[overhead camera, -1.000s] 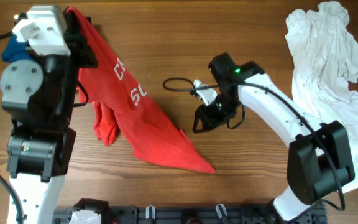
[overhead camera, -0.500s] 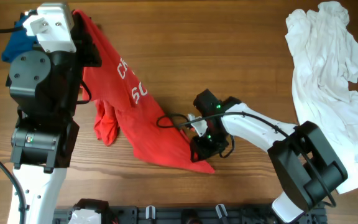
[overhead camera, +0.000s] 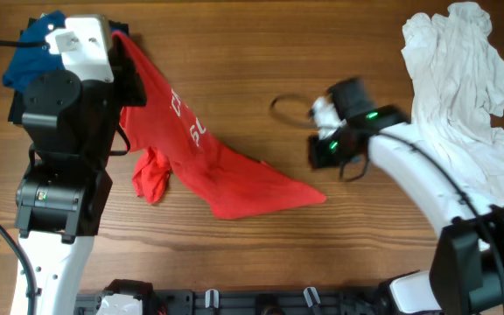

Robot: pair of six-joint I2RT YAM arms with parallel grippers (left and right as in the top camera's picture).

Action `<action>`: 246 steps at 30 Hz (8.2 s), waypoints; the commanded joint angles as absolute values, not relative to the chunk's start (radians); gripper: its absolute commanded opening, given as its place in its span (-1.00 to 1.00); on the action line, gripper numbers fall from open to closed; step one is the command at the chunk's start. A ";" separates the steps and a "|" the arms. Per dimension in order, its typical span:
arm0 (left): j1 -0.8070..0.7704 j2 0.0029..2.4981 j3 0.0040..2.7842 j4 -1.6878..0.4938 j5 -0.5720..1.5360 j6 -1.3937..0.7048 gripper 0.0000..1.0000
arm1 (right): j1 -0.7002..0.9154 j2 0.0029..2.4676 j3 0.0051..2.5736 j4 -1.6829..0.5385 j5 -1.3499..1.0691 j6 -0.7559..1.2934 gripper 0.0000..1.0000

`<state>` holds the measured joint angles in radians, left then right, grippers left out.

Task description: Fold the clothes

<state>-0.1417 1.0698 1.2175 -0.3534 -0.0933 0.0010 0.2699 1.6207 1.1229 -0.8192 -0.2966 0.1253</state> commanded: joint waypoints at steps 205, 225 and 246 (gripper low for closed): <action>0.063 1.015 1.238 -0.731 -0.165 -0.300 -0.92 | 0.562 2.032 1.316 -0.603 -0.479 -0.203 0.47; 0.063 1.063 1.238 -0.731 -0.164 -0.300 -0.92 | 0.564 2.039 1.316 -0.485 -0.616 -0.357 0.09; 0.064 1.037 1.238 -0.669 -0.173 -0.292 -0.92 | 0.344 1.671 1.526 -0.723 -0.427 -0.124 -0.91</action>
<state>0.0547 1.0630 1.2270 -0.7021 -0.1734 -0.2916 0.4236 1.8664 1.4746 -0.6605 -0.5579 -0.1959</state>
